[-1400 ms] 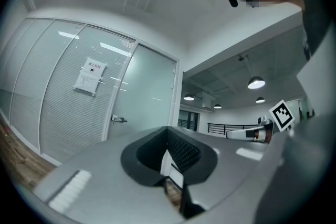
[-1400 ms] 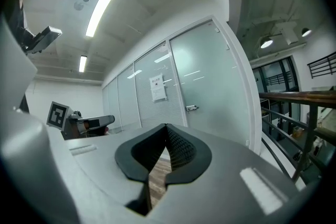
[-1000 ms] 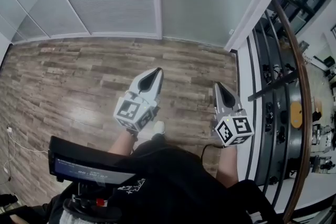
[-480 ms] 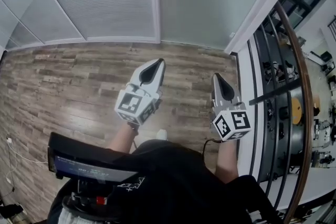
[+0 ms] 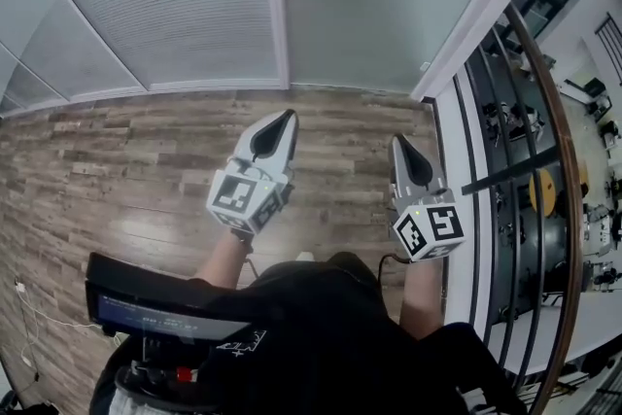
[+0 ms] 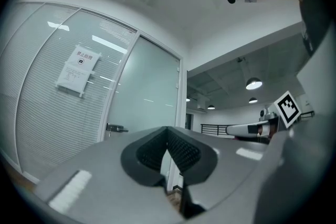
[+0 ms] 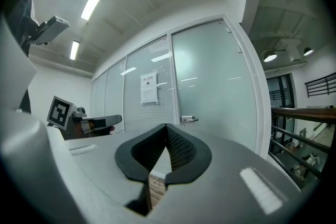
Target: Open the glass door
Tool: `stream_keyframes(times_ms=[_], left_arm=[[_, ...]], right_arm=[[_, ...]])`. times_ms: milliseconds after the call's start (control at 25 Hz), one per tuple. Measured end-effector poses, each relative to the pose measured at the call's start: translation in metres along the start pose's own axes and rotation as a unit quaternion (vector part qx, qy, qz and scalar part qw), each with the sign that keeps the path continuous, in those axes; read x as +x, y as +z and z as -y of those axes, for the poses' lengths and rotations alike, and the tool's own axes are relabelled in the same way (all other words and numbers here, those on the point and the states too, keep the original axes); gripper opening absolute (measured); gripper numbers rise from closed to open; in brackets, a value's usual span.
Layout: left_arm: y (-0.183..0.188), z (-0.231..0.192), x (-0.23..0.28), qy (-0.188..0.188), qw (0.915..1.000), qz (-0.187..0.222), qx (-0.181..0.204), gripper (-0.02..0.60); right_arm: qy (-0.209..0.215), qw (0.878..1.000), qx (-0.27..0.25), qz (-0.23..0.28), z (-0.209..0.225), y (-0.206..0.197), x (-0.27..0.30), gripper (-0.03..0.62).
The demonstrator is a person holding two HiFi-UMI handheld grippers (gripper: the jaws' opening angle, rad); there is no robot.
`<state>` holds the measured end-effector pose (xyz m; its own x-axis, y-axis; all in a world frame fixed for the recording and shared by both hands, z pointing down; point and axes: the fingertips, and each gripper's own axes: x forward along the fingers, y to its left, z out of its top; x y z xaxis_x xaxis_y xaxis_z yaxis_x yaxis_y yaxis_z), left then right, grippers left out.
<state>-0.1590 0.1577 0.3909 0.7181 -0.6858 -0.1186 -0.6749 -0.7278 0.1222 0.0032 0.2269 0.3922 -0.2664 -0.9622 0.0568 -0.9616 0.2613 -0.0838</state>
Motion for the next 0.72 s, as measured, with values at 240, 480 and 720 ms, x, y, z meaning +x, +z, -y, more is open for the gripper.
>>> stream_keyframes(times_ms=[240,480,720], left_arm=[[-0.010,-0.012,0.019,-0.007,0.9999,-0.009,-0.001,0.000],[-0.007,-0.028,0.038,-0.003,1.0000,-0.006,0.006,0.000],[-0.006,-0.037,0.060,0.017,0.9998,-0.009,0.011,0.000]], right_arm=[[-0.004,1.000,0.001,-0.007,0.010,-0.002,0.021,0.002],[0.010,1.000,0.006,-0.005,0.020,0.000,0.052,0.002],[0.030,0.999,0.007,-0.008,0.037,0.002,0.077,0.002]])
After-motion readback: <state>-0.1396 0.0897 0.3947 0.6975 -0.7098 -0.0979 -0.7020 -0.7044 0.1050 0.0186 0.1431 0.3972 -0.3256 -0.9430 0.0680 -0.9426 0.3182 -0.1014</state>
